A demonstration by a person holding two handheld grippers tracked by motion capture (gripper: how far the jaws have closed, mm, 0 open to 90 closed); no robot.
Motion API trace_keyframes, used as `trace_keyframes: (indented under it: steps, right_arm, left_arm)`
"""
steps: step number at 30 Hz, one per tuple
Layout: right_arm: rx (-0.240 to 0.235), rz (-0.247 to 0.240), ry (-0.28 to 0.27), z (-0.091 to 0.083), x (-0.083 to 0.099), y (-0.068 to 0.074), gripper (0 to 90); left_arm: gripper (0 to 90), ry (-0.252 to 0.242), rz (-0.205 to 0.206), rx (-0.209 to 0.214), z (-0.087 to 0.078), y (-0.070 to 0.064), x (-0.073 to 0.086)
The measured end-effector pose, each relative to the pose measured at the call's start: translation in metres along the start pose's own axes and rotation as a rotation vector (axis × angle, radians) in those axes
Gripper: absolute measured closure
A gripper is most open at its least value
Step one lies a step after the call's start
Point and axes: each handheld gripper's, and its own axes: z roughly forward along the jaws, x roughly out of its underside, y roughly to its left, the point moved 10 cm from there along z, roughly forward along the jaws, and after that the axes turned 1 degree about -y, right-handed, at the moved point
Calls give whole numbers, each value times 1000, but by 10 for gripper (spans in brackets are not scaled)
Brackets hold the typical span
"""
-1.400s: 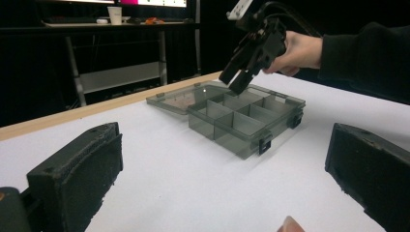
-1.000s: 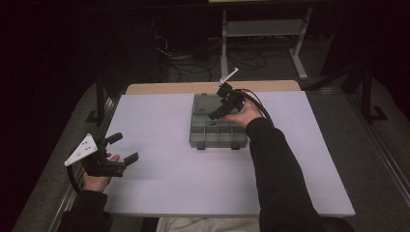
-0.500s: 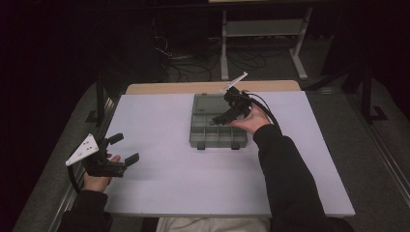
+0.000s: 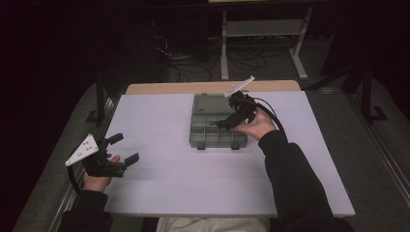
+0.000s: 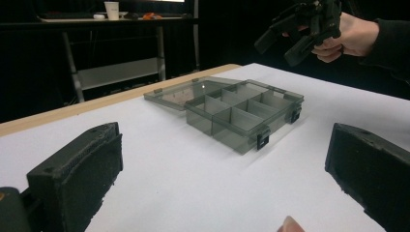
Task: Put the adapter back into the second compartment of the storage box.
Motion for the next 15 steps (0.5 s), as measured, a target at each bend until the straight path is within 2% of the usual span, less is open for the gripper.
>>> trace_keyframes:
  steps: [15]
  right_arm:
    - [6, 28, -28, -11, 18, 0, 0]
  left_arm:
    - [0, -2, -1, -2, 0, 0, 0]
